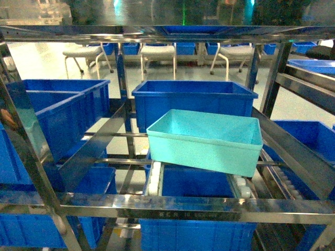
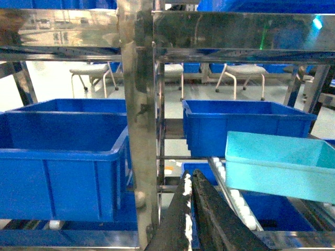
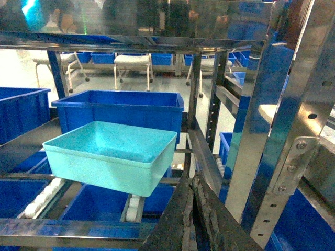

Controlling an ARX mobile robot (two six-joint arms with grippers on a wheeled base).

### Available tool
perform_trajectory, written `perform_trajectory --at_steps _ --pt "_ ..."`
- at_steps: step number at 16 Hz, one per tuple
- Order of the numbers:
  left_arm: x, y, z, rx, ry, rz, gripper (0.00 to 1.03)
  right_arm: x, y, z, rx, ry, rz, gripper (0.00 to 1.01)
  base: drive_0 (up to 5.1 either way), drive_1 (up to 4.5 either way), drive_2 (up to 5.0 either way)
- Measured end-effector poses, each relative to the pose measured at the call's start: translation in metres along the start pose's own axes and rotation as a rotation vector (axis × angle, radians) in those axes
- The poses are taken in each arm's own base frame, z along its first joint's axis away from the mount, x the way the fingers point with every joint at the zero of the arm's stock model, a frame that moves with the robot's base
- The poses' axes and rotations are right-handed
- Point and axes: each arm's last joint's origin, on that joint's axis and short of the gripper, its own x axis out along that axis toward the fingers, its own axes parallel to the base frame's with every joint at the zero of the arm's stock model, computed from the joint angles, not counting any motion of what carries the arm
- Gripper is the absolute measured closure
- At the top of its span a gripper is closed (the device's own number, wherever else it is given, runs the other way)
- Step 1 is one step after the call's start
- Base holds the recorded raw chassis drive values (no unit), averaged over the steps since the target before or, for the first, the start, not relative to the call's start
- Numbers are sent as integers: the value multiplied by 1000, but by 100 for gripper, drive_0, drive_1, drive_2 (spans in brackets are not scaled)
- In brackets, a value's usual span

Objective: Organize blue bins on left shelf correctly

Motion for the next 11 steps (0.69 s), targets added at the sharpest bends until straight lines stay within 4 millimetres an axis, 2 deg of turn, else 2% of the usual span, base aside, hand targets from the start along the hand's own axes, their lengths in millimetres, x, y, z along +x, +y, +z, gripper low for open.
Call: perform_trajectory --at_steps 3,11 --pt "-19 0 4 0 -15 0 101 -22 0 7 0 -22 0 99 0 0 0" --pt "-24 0 4 0 -15 0 101 -28 0 7 0 -23 0 99 0 0 0"
